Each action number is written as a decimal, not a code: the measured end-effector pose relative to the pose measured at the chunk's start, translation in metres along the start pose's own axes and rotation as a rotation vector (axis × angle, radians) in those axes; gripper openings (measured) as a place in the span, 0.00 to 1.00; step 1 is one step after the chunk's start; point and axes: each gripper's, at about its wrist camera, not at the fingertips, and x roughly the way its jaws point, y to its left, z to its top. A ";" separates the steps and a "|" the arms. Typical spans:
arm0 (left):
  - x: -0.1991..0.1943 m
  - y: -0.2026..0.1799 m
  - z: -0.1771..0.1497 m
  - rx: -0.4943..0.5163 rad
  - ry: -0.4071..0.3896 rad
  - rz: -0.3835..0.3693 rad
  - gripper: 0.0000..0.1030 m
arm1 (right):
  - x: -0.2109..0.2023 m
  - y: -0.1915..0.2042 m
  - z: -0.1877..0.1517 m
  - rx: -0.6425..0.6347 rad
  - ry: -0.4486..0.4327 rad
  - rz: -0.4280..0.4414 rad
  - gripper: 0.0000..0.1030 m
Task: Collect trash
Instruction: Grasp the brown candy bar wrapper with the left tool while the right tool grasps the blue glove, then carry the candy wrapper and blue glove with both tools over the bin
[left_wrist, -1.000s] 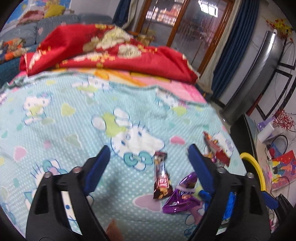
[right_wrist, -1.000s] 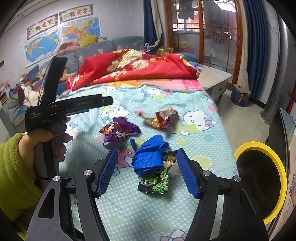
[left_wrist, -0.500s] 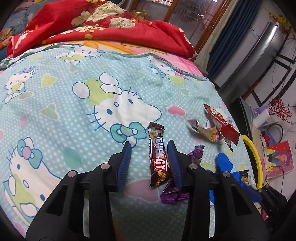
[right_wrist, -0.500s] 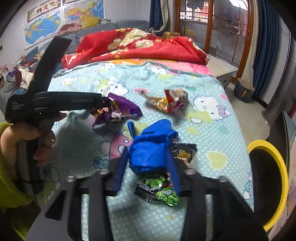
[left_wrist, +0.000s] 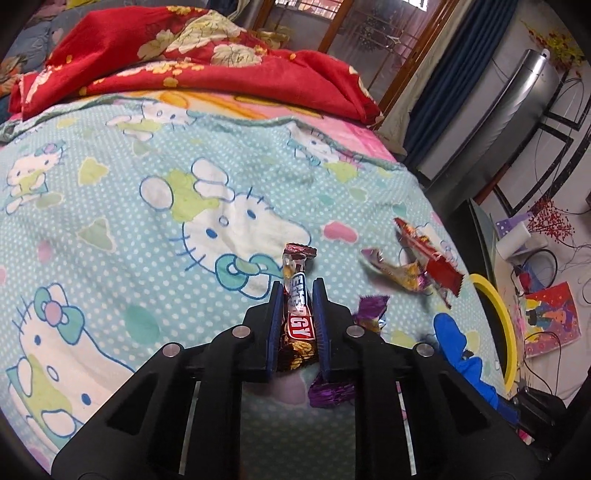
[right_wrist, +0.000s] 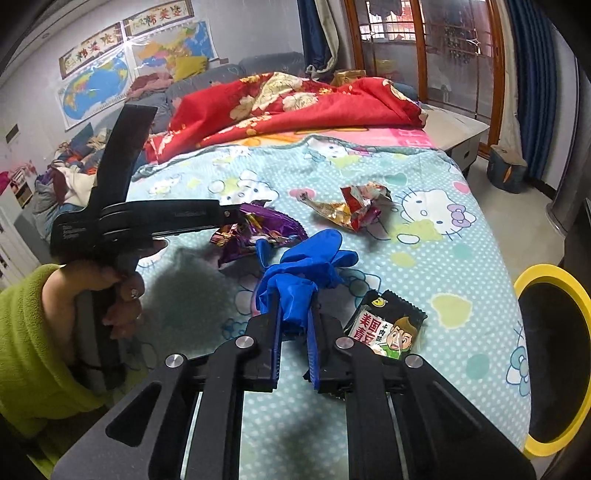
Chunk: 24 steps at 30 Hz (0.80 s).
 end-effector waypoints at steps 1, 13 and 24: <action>-0.002 -0.001 0.001 0.002 -0.009 -0.001 0.11 | -0.002 0.001 0.000 -0.001 -0.005 0.004 0.11; -0.033 -0.018 0.015 0.032 -0.112 -0.033 0.10 | -0.030 -0.005 0.005 0.041 -0.073 0.001 0.11; -0.052 -0.059 0.010 0.114 -0.144 -0.120 0.10 | -0.055 -0.030 0.011 0.096 -0.147 -0.053 0.11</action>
